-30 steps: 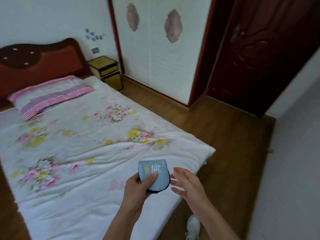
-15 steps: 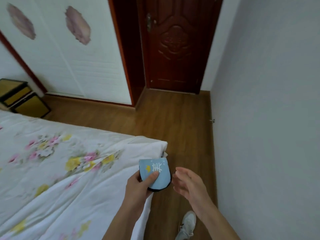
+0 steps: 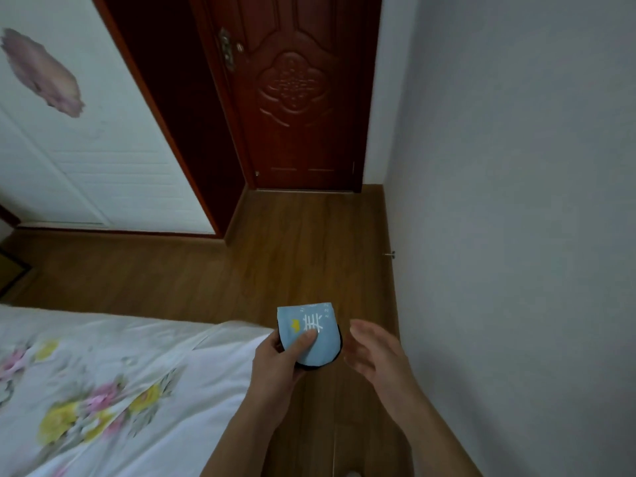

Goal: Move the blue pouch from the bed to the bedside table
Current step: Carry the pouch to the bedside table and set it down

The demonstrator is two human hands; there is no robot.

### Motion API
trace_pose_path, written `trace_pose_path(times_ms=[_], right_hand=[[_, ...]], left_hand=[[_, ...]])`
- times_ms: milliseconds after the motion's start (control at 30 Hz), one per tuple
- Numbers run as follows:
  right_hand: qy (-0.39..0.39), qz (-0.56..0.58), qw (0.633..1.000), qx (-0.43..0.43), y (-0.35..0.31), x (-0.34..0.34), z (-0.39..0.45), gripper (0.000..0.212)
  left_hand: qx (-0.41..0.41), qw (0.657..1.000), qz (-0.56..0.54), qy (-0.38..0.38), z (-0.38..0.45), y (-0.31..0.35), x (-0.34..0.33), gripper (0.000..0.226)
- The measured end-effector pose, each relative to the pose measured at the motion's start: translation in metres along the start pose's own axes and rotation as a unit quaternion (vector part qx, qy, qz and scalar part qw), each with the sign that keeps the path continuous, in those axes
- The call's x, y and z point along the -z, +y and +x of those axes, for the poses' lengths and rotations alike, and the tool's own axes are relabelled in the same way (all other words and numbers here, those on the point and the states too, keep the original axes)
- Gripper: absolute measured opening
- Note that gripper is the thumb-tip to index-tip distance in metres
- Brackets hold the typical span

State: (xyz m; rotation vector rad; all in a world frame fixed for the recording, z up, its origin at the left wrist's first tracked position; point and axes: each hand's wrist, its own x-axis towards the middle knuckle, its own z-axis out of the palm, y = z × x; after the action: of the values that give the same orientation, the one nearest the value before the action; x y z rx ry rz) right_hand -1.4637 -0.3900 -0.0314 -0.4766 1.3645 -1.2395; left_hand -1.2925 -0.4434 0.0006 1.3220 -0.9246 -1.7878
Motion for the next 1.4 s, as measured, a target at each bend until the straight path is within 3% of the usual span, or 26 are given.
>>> trace_pose_path(times_ms=[300, 600, 767, 1033, 1400], right_hand=[[0.013, 0.018, 0.999, -0.038, -0.033, 0.016, 0.096, 0.083], [0.007, -0.012, 1.0, -0.026, -0.111, -0.003, 0.241, 0.067], [-0.007, -0.045, 0.999, -0.023, -0.165, -0.039, 0.331, 0.059], [-0.068, -0.087, 0.993, -0.049, -0.207, -0.109, 0.441, 0.084], [-0.201, -0.167, 0.963, -0.07, -0.259, -0.217, 0.596, 0.048]], left_hand=[[0.016, 1.0, 0.01, -0.023, 0.102, 0.032, -0.039, 0.043], [0.016, 0.999, -0.017, -0.023, 0.25, 0.09, -0.054, 0.034], [0.007, 0.999, -0.042, -0.004, 0.34, 0.139, -0.049, 0.04], [-0.004, 0.996, -0.065, 0.059, 0.436, 0.194, -0.015, 0.044], [-0.028, 0.971, -0.147, 0.184, 0.545, 0.257, 0.041, 0.043]])
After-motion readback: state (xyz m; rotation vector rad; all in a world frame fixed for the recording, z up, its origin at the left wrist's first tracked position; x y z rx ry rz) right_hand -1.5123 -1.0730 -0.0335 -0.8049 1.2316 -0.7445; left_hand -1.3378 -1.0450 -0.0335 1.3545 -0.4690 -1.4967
